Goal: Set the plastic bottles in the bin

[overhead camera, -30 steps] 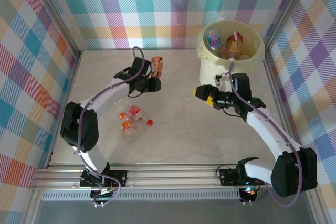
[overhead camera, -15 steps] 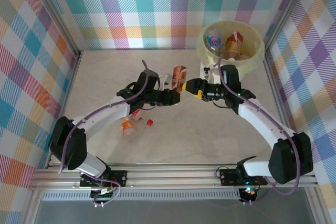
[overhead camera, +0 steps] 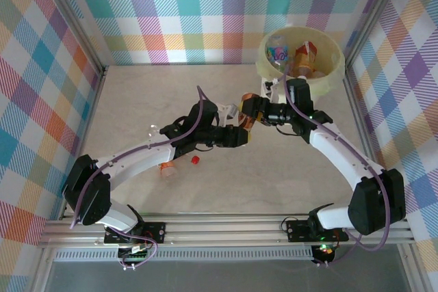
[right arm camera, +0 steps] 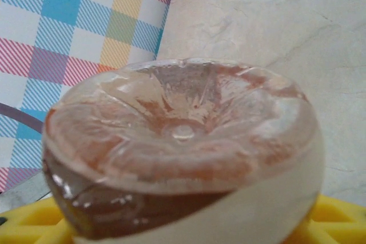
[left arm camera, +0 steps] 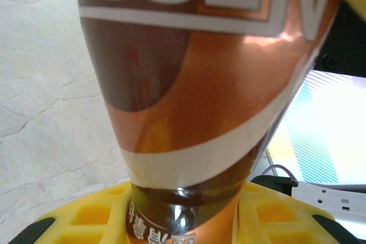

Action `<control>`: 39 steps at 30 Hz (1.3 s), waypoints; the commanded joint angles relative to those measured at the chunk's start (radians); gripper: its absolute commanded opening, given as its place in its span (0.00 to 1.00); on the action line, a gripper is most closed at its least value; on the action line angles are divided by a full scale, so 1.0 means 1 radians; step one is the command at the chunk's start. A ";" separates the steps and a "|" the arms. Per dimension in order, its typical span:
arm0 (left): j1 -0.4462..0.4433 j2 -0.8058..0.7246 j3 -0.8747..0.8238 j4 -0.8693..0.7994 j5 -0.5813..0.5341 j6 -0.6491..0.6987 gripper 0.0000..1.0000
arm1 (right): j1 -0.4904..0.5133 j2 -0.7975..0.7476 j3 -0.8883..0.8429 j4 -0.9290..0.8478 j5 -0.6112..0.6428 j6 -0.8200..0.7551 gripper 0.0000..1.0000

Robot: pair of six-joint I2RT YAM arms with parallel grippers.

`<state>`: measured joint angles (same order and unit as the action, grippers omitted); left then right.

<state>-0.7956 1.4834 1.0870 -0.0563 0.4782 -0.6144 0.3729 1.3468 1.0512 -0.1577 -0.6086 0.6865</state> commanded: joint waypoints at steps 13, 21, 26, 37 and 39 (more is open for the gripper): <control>-0.018 -0.046 0.036 0.056 0.003 0.012 0.96 | -0.003 -0.048 0.192 -0.199 0.121 -0.153 0.54; -0.029 -0.193 -0.033 0.061 0.014 0.128 1.00 | -0.026 -0.050 0.434 -0.331 0.351 -0.275 0.54; -0.034 -0.273 -0.069 0.053 0.041 0.174 1.00 | -0.034 -0.017 0.589 -0.367 0.571 -0.371 0.54; -0.034 -0.327 -0.089 -0.026 -0.011 0.203 1.00 | -0.073 0.145 0.831 -0.378 0.908 -0.517 0.51; -0.037 -0.345 -0.084 -0.051 -0.025 0.218 1.00 | -0.084 0.199 0.891 -0.419 0.923 -0.538 0.51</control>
<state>-0.8162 1.1866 1.0157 -0.0700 0.4770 -0.4351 0.3008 1.4963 1.8793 -0.5251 0.2264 0.2142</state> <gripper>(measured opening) 0.997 0.527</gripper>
